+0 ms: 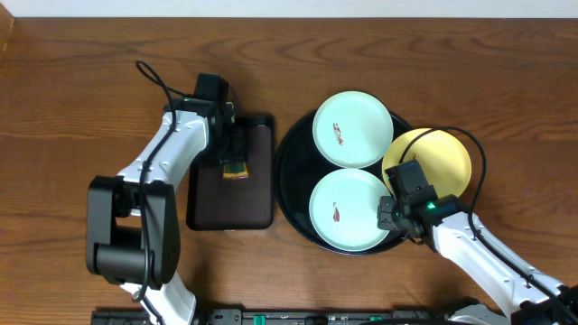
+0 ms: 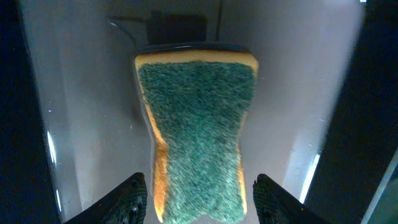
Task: Clean dirty plates on tray and stack at the side
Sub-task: 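Lower the left gripper and grasp the orange-green sponge, then lift the sponge slightly with the left gripper above the small tray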
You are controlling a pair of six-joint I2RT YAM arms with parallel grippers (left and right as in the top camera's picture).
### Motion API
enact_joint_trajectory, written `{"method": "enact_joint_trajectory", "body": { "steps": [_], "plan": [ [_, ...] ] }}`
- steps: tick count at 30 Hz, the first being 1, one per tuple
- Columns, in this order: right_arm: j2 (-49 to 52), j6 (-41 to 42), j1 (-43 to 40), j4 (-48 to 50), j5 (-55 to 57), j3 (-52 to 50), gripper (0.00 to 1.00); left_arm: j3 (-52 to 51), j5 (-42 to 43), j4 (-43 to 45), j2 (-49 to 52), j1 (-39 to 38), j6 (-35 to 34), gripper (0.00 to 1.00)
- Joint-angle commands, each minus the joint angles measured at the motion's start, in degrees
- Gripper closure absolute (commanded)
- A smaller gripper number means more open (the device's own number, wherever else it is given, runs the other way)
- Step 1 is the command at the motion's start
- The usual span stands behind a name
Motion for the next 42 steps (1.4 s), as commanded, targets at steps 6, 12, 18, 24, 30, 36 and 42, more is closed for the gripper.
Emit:
{"method": "enact_joint_trajectory", "body": {
  "steps": [6, 12, 18, 24, 30, 36, 42],
  "plan": [
    [0.39, 0.33, 0.50, 0.20, 0.94, -0.61, 0.99, -2.62, -1.84, 2.34, 1.25, 0.04, -0.20, 0.43],
    [0.39, 0.33, 0.50, 0.17, 0.92, -0.61, 0.99, -5.27, -1.79, 5.66, 1.25, 0.04, -1.97, 0.42],
    [0.39, 0.33, 0.50, 0.17, 0.90, -0.61, 0.98, -5.42, -1.81, 6.80, 1.22, 0.04, -2.14, 0.73],
    [0.39, 0.33, 0.50, 0.17, 0.79, -0.61, 0.97, -5.40, -1.79, 7.08, 1.22, 0.04, -2.12, 0.92],
    [0.39, 0.33, 0.50, 0.17, 0.76, -0.61, 0.96, -5.64, -1.86, 9.81, 1.22, 0.04, -2.10, 0.25],
    [0.39, 0.33, 0.50, 0.17, 0.74, -0.61, 0.95, -8.11, -1.84, 14.19, 1.22, 0.04, -2.12, 0.59],
    [0.39, 0.33, 0.50, 0.17, 0.74, -0.61, 0.95, -8.24, -1.84, 14.80, 1.22, 0.04, -2.12, 0.34]
  ]
}}
